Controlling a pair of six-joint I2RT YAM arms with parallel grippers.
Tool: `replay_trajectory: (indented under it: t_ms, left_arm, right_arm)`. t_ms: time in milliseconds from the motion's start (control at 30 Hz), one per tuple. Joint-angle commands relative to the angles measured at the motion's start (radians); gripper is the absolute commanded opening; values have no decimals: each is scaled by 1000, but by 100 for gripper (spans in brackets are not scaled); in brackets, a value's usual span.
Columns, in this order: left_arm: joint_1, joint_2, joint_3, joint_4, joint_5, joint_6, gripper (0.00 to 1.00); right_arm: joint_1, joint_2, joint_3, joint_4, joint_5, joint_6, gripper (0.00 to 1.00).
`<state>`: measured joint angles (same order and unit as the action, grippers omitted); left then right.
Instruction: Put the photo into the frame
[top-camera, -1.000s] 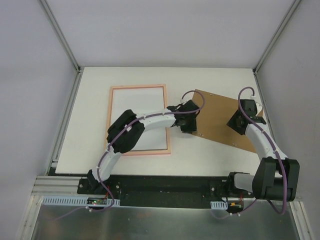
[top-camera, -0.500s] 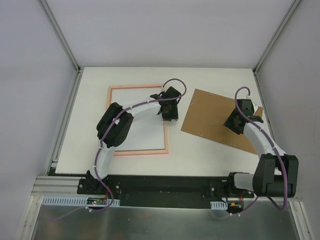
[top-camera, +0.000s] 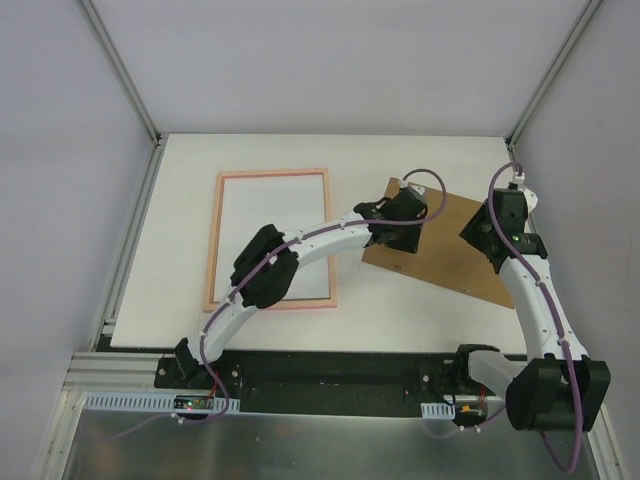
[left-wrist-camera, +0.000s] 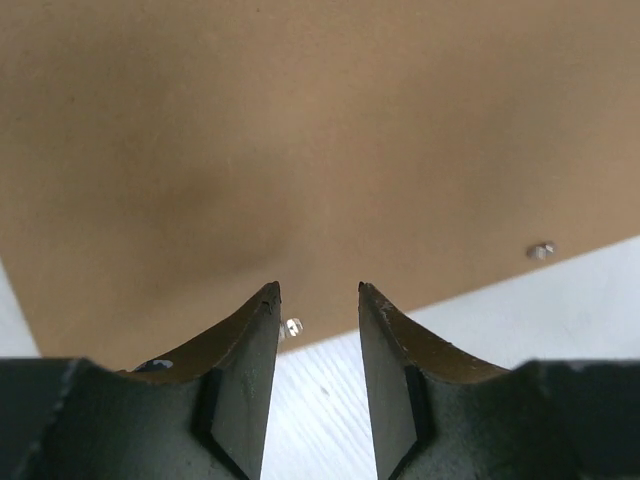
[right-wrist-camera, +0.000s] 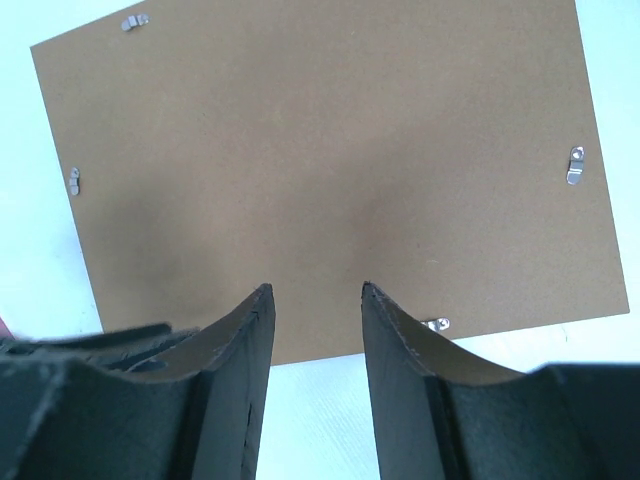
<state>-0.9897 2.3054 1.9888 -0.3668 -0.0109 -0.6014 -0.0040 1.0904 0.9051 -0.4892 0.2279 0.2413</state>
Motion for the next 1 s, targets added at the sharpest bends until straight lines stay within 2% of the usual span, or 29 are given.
replay_trajectory:
  t_ms: [0, 300, 433, 567, 733, 967]
  left_arm:
    - [-18, 109, 88, -23, -37, 107, 36]
    - [-52, 135, 65, -21, -14, 221, 26]
    - [-72, 106, 3, -21, -1, 264, 24]
    - [-73, 51, -94, -23, 8, 301, 18]
    - [-73, 12, -163, -37, 9, 368, 16]
    - [-75, 11, -188, -60, 88, 439, 13]
  right_arm:
    - [-1, -15, 26, -60, 7, -19, 42]
    - [1, -24, 2, -45, -12, -13, 42]
    - [-1, -18, -8, -35, -13, -8, 42]
    - [1, -11, -12, -26, -15, -7, 42]
    - [1, 6, -15, -14, -27, 6, 42]
    - [4, 17, -28, 0, -27, 7, 42]
